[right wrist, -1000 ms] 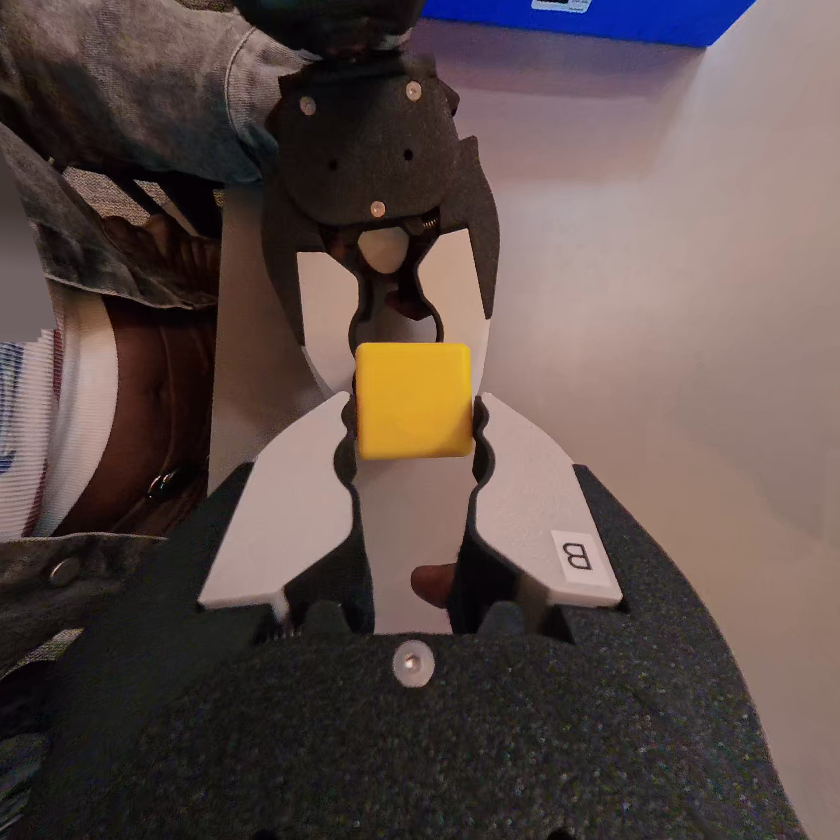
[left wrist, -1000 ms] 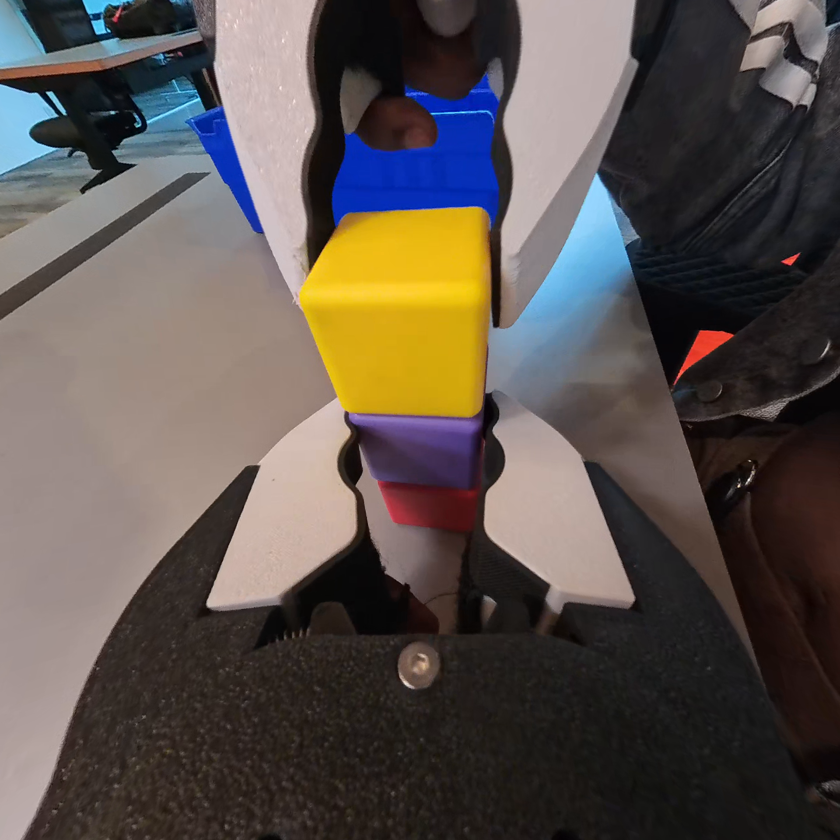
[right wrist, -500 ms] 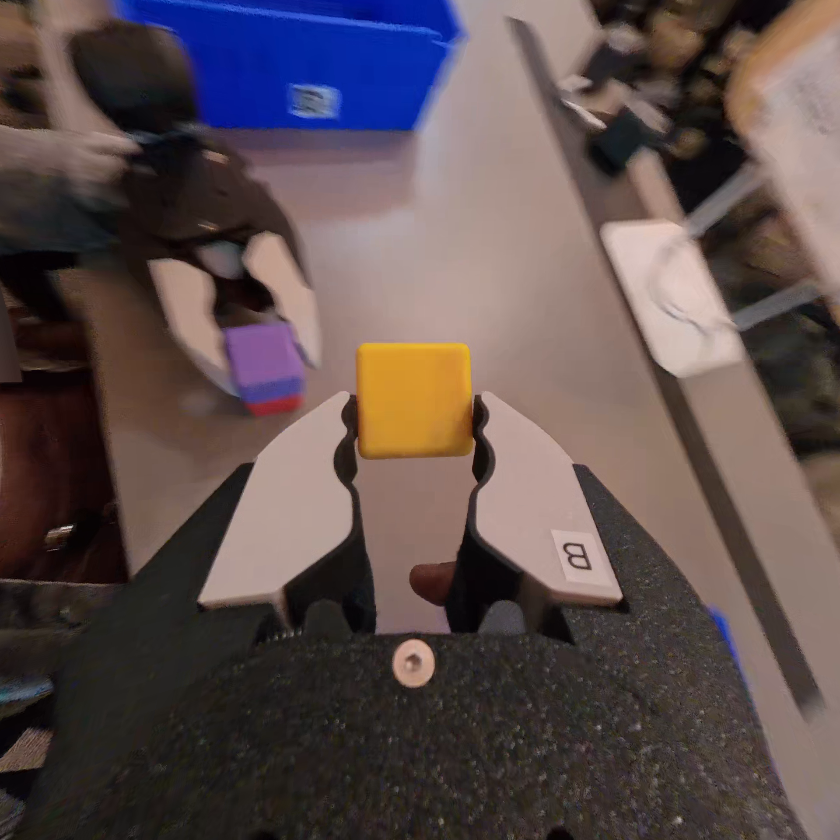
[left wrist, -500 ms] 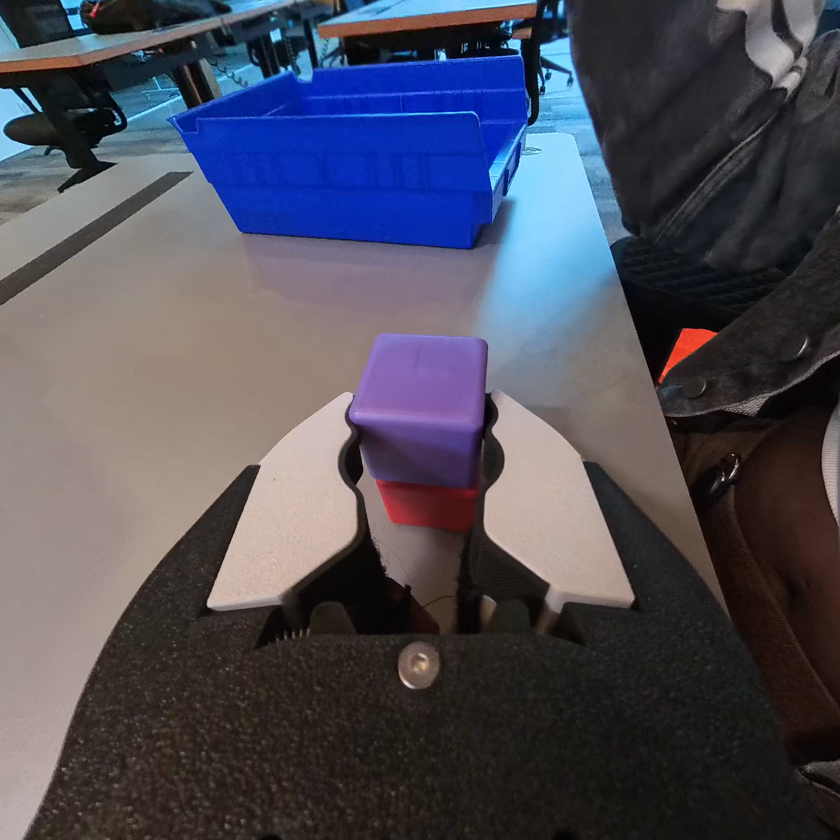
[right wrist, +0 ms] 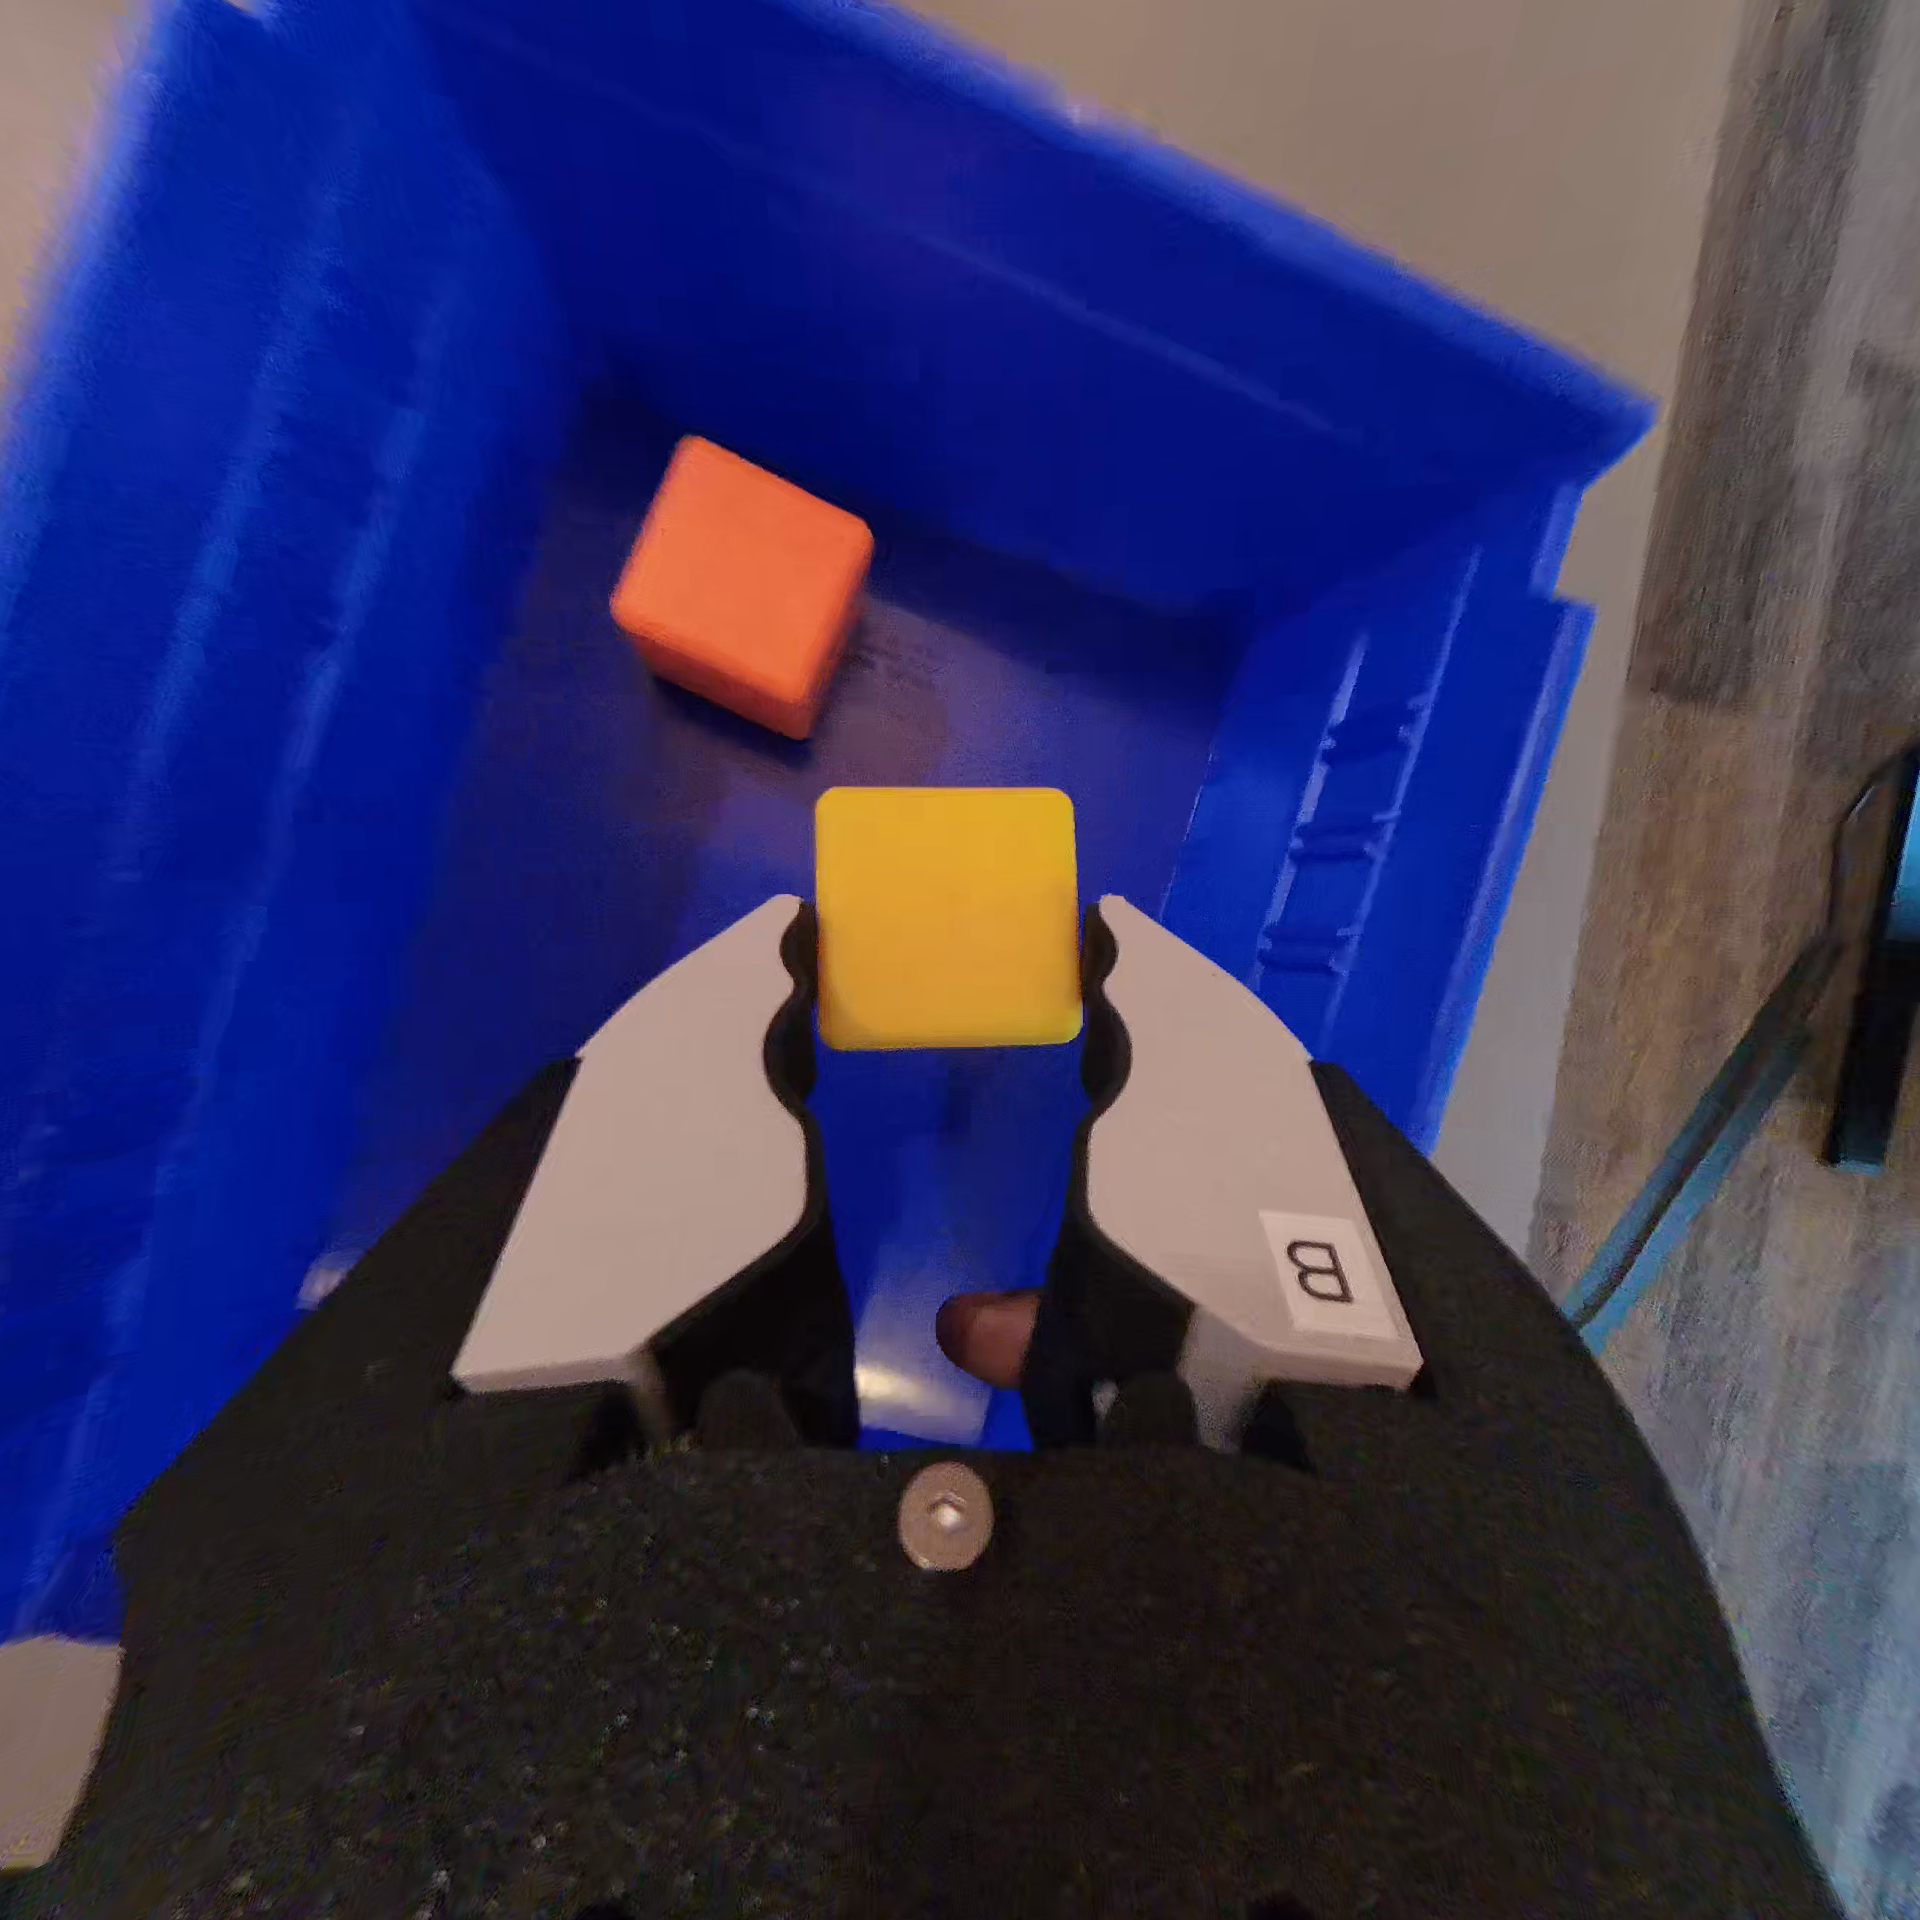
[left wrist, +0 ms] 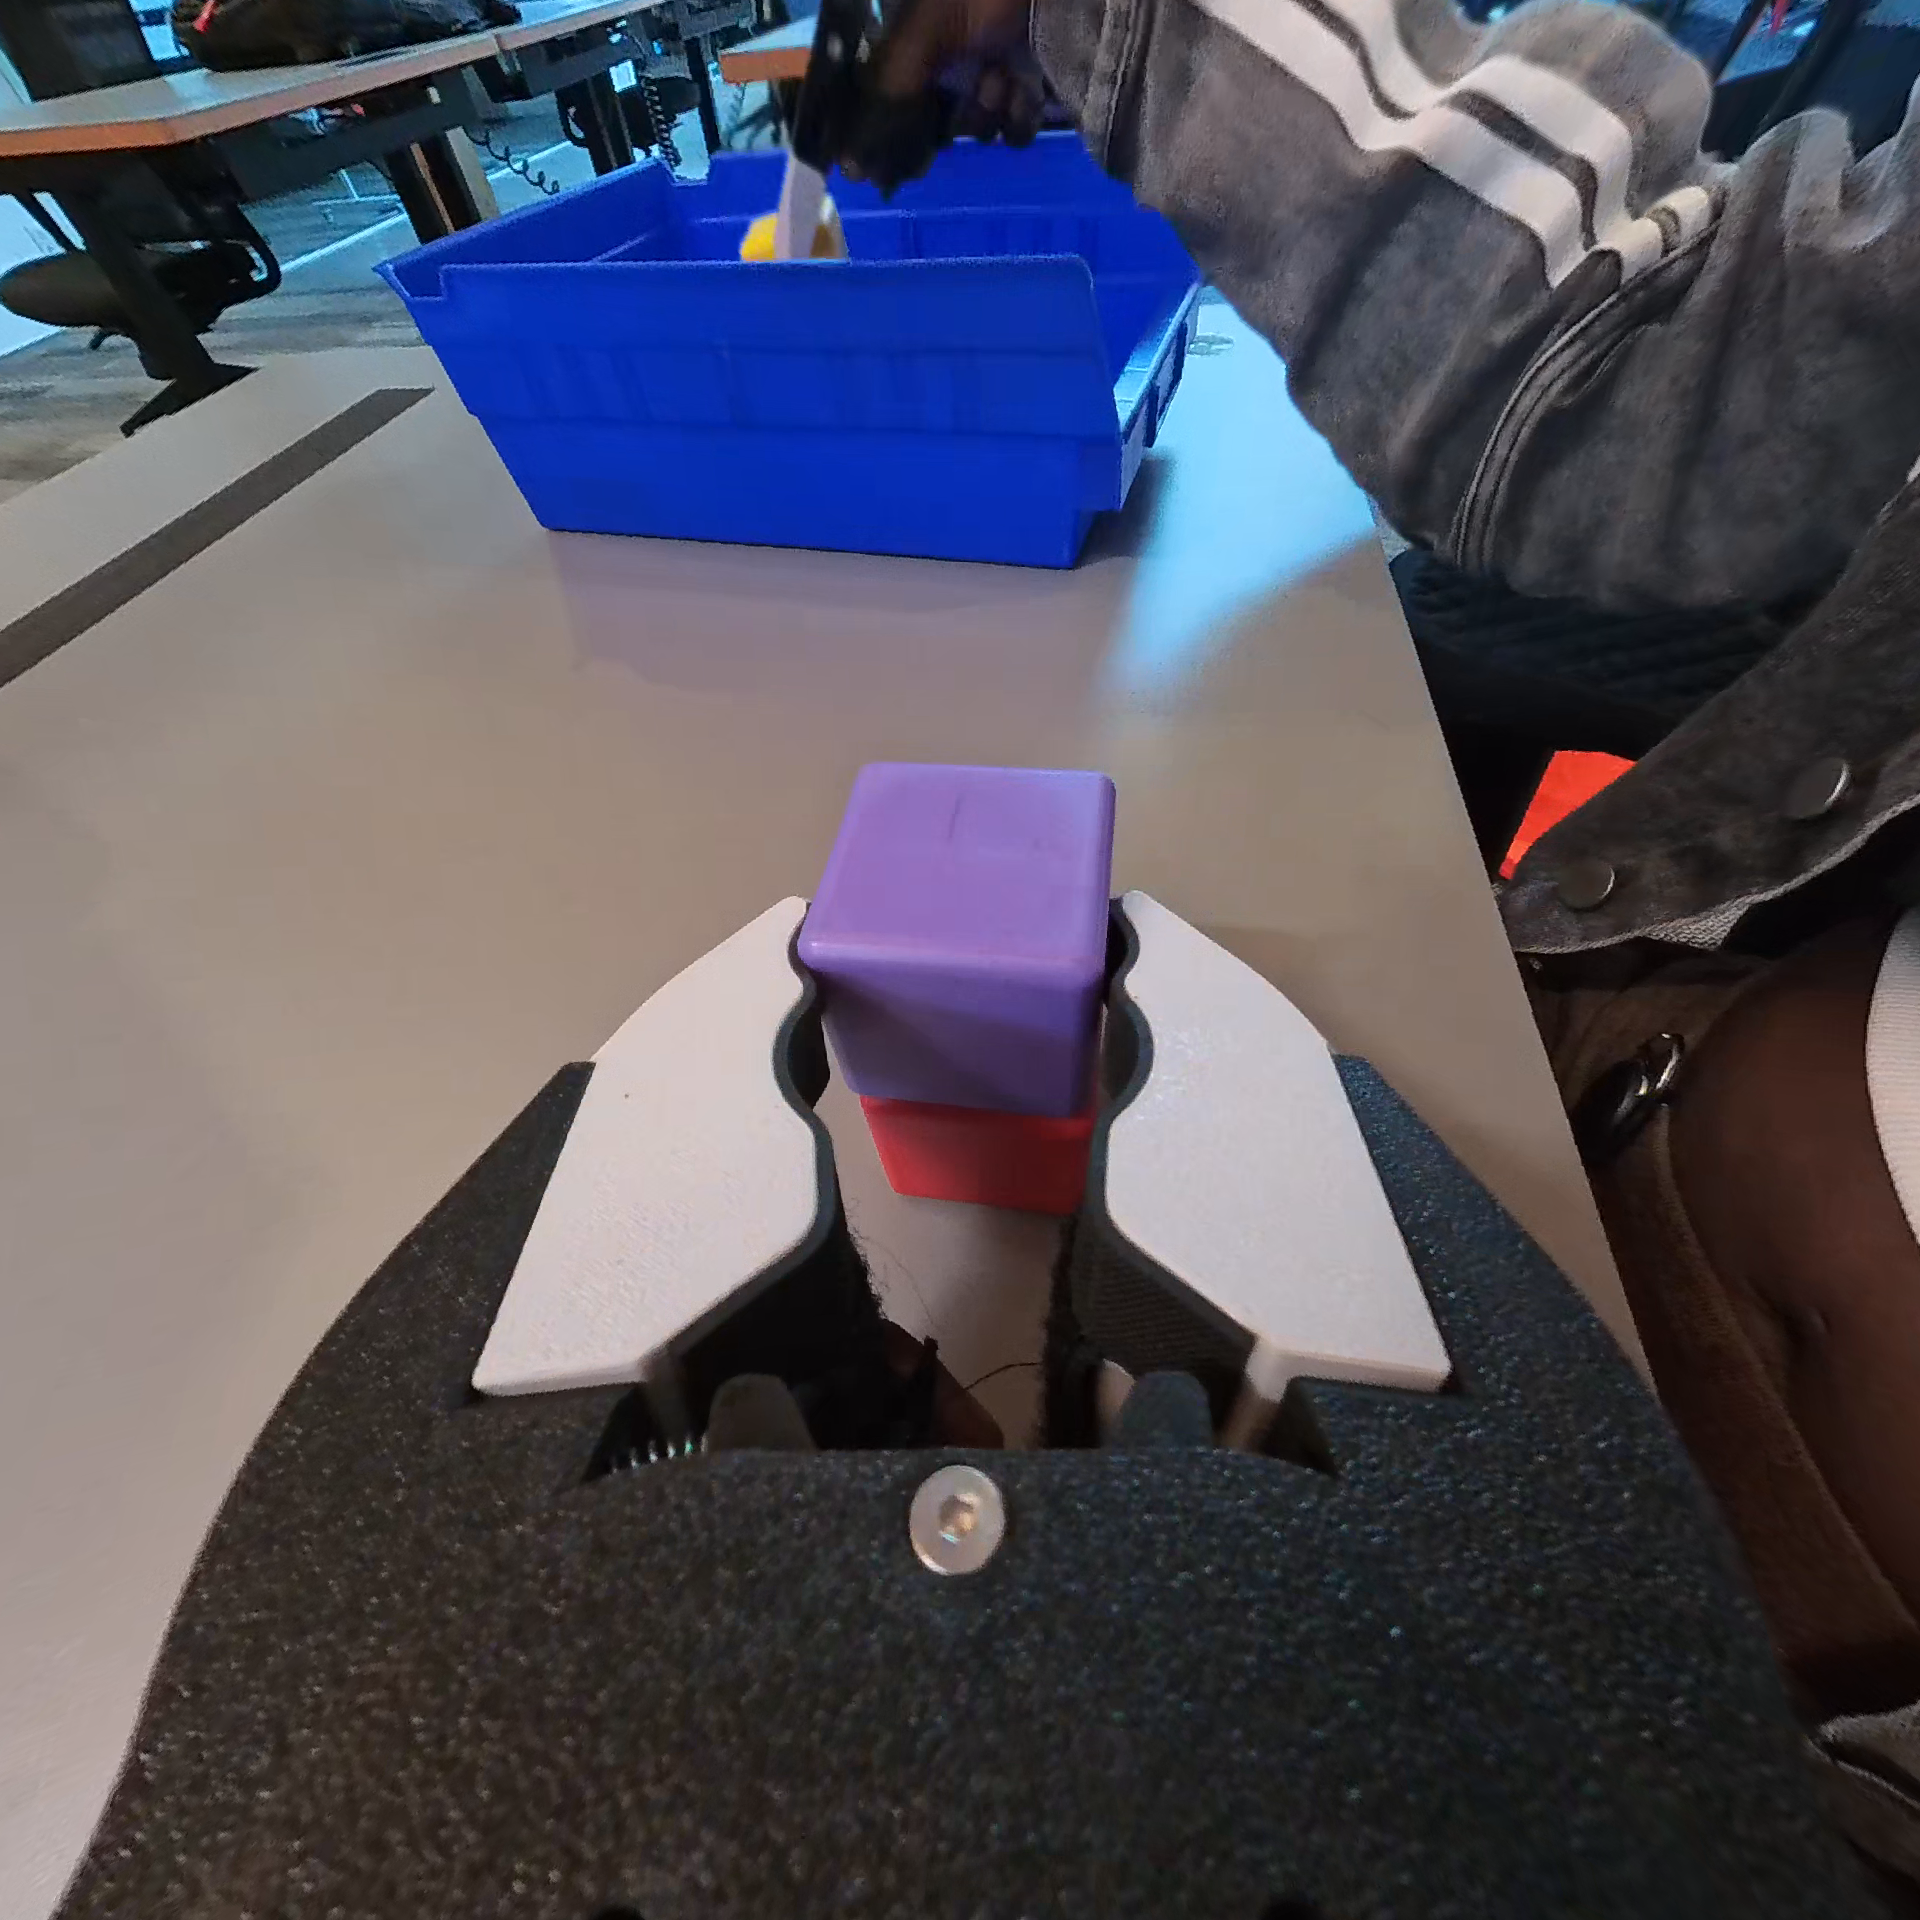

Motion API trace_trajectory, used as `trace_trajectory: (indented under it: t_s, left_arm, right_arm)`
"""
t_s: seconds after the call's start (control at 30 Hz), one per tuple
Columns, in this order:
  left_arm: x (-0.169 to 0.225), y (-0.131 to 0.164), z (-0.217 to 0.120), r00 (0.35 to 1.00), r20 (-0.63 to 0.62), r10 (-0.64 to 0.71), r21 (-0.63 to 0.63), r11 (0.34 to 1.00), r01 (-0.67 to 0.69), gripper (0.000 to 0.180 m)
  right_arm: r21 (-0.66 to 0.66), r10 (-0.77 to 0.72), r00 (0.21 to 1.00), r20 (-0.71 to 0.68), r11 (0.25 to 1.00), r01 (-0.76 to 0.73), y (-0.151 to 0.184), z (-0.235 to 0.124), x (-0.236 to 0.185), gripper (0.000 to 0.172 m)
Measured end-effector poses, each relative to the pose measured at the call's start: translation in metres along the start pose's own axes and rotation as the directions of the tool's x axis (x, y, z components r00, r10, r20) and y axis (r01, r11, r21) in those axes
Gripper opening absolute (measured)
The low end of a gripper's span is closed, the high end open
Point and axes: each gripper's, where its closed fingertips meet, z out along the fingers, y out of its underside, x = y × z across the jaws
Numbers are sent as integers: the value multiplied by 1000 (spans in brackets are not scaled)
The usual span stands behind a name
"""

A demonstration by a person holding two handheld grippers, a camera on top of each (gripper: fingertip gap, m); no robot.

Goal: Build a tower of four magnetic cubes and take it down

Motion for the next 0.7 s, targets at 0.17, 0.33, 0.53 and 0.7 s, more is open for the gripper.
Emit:
trace_trajectory:
  t_s: [0.17, 0.33, 0.53, 0.7]
  left_arm:
    - [0, 0, 0, 1000, 0, 0, 0, 1000, 0, 50]
    - [0, 0, 0, 1000, 0, 1, 0, 1000, -1, 50]
    - [0, 0, 0, 1000, 1, 1, 0, 1000, -1, 50]
    - [-1, 0, -1, 1000, 9, 24, -3, 1000, -24, 58]
  right_arm:
    - [-64, 59, 997, -53, 996, -62, 18, 21, 7, 49]
    - [-81, 88, 992, -87, 992, -95, 25, 27, 11, 49]
    - [-98, 99, 994, -49, 990, -104, 34, 31, 7, 49]
    - [199, 32, 999, 15, 979, -34, -15, -19, -24, 69]
